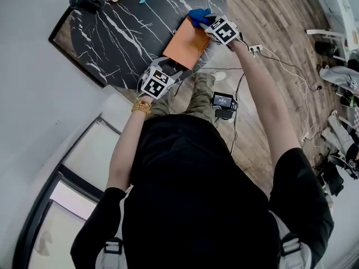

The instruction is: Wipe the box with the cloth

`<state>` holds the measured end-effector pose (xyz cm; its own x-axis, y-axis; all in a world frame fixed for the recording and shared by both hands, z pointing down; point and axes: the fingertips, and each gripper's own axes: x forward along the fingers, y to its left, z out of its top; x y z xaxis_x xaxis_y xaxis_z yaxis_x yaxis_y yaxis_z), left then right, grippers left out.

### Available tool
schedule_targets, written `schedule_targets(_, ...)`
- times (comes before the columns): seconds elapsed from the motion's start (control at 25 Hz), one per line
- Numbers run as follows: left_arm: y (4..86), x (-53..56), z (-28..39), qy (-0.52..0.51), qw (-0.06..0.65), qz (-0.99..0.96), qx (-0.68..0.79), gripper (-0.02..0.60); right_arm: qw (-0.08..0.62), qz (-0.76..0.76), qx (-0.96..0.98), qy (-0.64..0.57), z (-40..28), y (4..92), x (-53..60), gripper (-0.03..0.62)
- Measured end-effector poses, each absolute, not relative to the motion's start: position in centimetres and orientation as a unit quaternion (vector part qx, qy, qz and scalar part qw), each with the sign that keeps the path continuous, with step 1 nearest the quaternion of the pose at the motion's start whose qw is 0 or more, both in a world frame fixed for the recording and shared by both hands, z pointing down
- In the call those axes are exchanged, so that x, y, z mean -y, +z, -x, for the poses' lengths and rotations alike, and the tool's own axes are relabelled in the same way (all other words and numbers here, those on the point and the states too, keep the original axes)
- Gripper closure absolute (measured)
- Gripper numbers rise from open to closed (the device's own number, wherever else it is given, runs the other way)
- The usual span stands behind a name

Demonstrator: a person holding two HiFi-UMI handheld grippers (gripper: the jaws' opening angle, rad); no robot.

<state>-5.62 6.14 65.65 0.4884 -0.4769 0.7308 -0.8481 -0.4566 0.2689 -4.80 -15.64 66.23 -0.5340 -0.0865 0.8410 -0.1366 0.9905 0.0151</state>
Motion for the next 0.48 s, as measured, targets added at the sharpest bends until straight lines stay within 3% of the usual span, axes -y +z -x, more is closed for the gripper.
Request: schedule_targets(0.48,65.44,-6.06,5.58,0.303,0.315,-0.802,0.407,0.301,0.497,-0.045,0.865,0.054,4.95,66.48,15.17,0.525)
